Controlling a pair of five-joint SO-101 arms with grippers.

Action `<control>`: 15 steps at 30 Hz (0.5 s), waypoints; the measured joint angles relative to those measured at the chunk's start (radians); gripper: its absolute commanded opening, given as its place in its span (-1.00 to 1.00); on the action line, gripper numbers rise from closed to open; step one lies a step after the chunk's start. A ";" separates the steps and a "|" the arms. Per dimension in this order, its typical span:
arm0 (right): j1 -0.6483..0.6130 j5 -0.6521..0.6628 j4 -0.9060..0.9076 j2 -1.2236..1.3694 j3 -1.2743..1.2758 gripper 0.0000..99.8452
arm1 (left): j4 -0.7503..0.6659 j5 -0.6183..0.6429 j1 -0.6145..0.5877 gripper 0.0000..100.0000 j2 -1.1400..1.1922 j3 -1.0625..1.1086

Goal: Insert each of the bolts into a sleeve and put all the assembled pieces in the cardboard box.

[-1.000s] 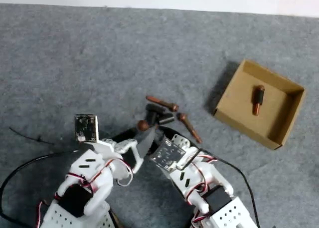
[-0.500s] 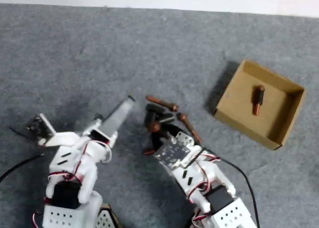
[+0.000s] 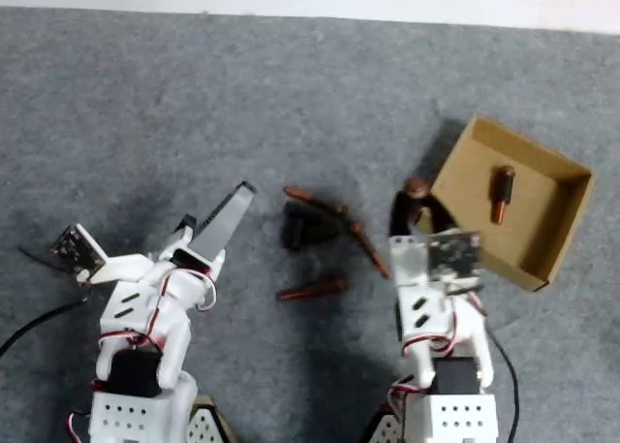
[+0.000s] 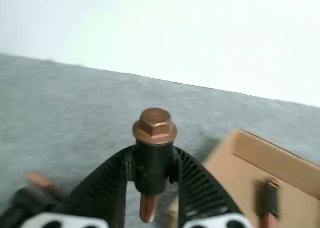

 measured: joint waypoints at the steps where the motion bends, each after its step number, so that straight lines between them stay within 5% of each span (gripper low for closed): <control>1: 0.038 -0.018 -0.002 0.018 0.000 -0.99 | 0.000 0.000 0.000 0.30 0.000 0.000; 7: 0.204 -0.127 -0.012 0.336 -0.117 -0.99 | 0.000 0.000 0.000 0.30 0.000 0.021; 15: 0.279 -0.170 -0.012 1.120 -0.628 -0.99 | 0.000 -0.032 0.002 0.30 0.000 0.026</control>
